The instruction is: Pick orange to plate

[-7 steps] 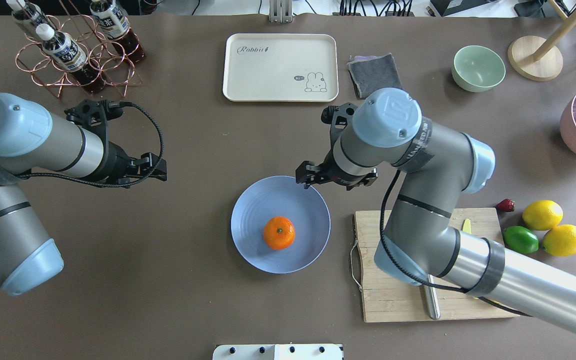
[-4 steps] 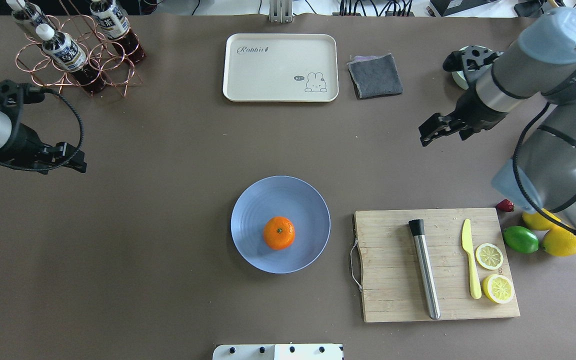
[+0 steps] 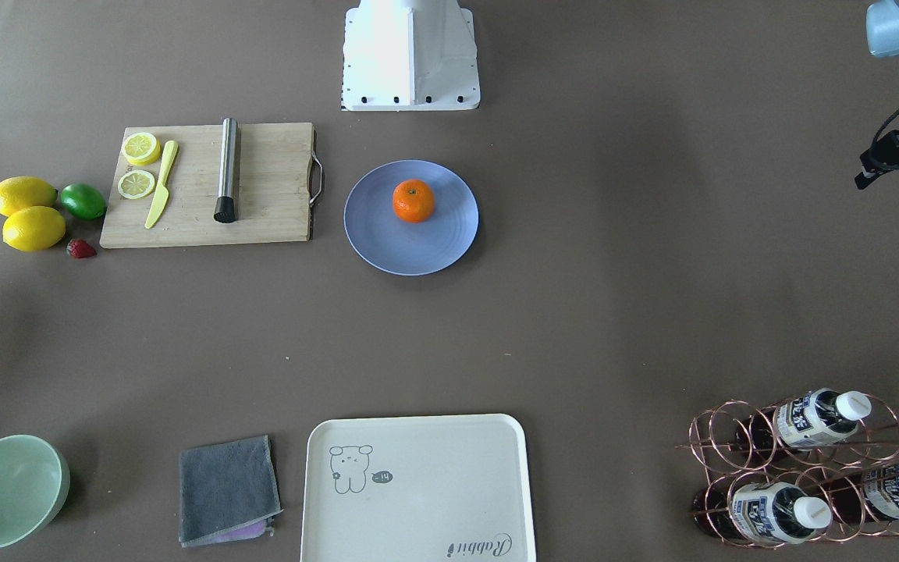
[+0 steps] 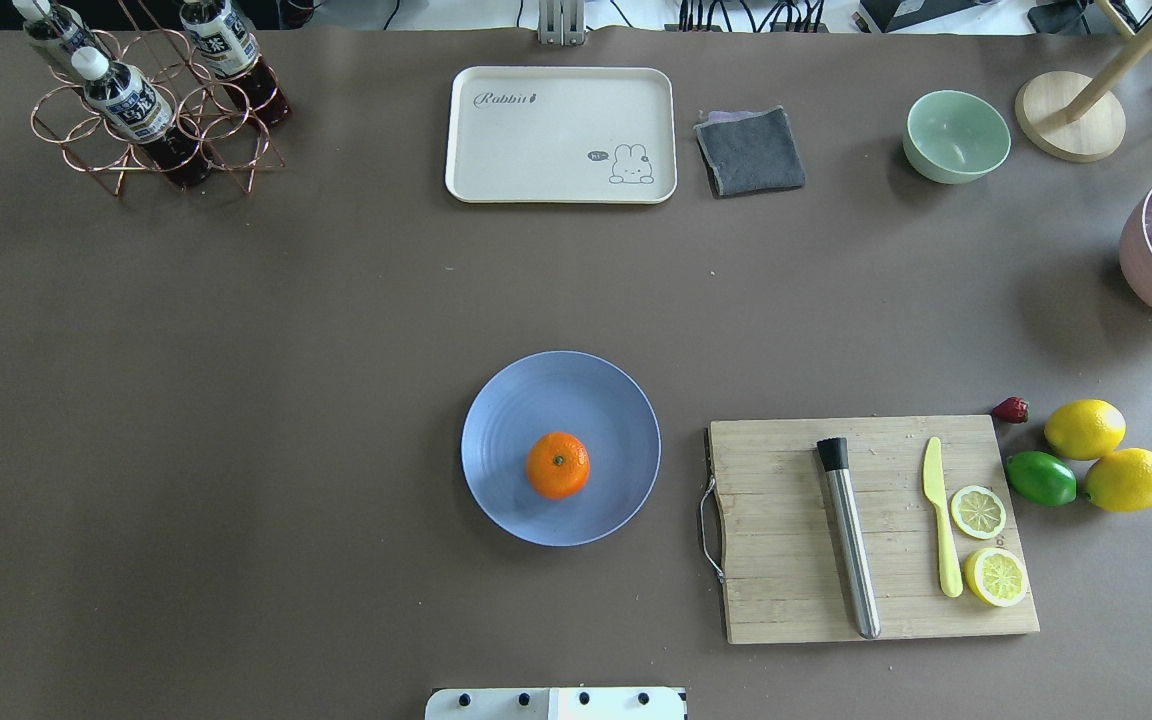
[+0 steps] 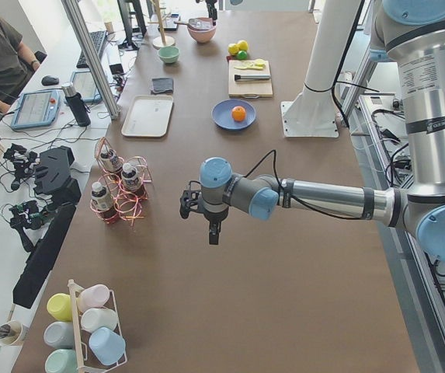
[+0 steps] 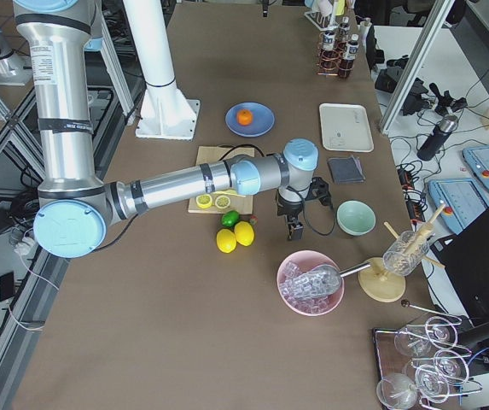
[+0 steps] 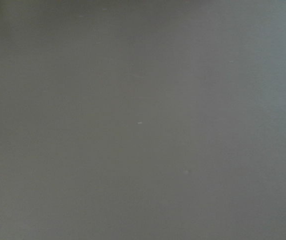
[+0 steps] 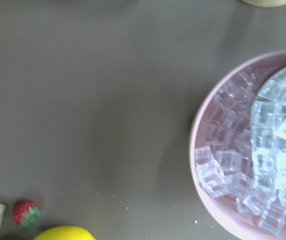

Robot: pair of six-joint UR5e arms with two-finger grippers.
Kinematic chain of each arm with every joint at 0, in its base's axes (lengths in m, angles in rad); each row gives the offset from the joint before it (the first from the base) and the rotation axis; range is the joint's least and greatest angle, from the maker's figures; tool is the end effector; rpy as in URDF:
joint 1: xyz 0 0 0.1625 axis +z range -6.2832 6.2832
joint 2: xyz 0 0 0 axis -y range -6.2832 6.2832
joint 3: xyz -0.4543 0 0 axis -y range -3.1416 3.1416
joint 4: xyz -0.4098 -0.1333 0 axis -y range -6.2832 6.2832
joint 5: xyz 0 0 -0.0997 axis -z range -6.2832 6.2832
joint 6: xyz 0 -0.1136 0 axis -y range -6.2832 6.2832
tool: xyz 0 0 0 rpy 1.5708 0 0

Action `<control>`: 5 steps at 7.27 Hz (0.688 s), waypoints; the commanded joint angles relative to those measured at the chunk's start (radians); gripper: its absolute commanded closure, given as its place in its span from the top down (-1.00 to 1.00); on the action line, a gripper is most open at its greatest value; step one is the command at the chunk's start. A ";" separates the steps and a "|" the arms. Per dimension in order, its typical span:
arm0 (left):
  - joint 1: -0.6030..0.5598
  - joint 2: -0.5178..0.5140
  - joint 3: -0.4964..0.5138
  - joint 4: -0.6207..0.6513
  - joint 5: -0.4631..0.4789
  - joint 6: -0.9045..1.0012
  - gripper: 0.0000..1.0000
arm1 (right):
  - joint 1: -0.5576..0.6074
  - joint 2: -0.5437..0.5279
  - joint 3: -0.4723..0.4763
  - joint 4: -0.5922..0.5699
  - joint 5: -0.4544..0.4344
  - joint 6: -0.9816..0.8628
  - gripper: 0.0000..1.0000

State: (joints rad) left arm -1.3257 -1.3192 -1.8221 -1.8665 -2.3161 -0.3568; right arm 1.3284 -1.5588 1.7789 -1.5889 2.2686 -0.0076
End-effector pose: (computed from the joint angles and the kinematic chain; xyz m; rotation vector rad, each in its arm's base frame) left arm 0.0465 -0.4176 0.6535 0.0496 0.7896 0.0043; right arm -0.0664 -0.5198 0.5926 0.1114 -0.7162 -0.3095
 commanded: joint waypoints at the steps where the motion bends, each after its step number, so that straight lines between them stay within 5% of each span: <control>1: -0.108 0.045 0.081 -0.002 -0.018 0.160 0.96 | 0.067 -0.082 -0.007 0.000 0.003 -0.071 1.00; 5: -0.112 0.025 0.081 -0.003 -0.028 0.159 0.96 | 0.106 -0.109 -0.006 -0.002 0.003 -0.069 1.00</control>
State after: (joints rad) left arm -1.4363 -1.2862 -1.7439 -1.8697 -2.3446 -0.1974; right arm 1.4305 -1.6650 1.7733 -1.5896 2.2714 -0.0770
